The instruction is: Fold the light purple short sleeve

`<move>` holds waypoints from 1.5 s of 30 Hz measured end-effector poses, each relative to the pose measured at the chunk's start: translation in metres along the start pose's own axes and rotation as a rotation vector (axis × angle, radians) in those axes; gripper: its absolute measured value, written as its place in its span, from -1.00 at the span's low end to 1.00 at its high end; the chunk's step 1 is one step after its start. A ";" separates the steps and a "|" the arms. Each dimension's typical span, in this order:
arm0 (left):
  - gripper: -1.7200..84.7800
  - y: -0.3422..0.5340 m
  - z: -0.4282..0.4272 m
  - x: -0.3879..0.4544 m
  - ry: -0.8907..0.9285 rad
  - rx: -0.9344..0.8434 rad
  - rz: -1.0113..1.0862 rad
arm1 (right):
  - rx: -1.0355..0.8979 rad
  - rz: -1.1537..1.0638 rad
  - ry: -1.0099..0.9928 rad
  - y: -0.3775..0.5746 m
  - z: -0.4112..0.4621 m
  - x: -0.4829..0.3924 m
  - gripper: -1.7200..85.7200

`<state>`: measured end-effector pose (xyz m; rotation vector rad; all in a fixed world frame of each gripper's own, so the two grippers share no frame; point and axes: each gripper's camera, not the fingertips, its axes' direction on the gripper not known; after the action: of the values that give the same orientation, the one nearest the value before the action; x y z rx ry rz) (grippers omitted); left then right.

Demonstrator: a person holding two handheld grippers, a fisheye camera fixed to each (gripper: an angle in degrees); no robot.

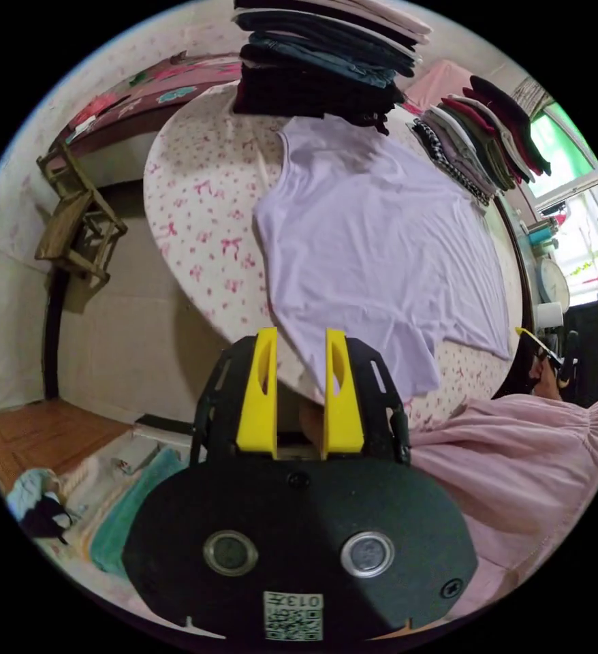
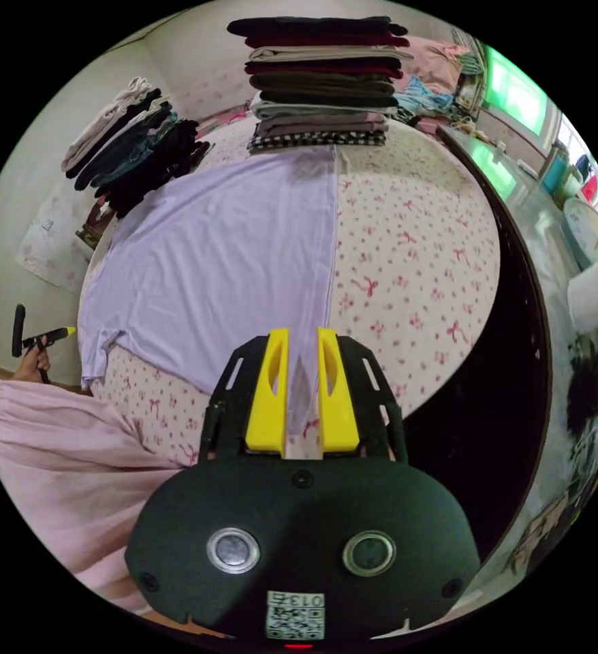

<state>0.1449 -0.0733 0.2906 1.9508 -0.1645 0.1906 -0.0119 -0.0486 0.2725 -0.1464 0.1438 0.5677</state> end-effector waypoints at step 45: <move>-0.96 0.119 -0.069 -0.068 0.690 -0.217 0.108 | -0.020 -0.014 0.059 0.181 -0.211 0.000 -0.94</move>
<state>0.0508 -0.0521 0.4096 1.5643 0.1601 0.8625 -0.1305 0.0654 0.0483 -0.1840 0.1943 0.5515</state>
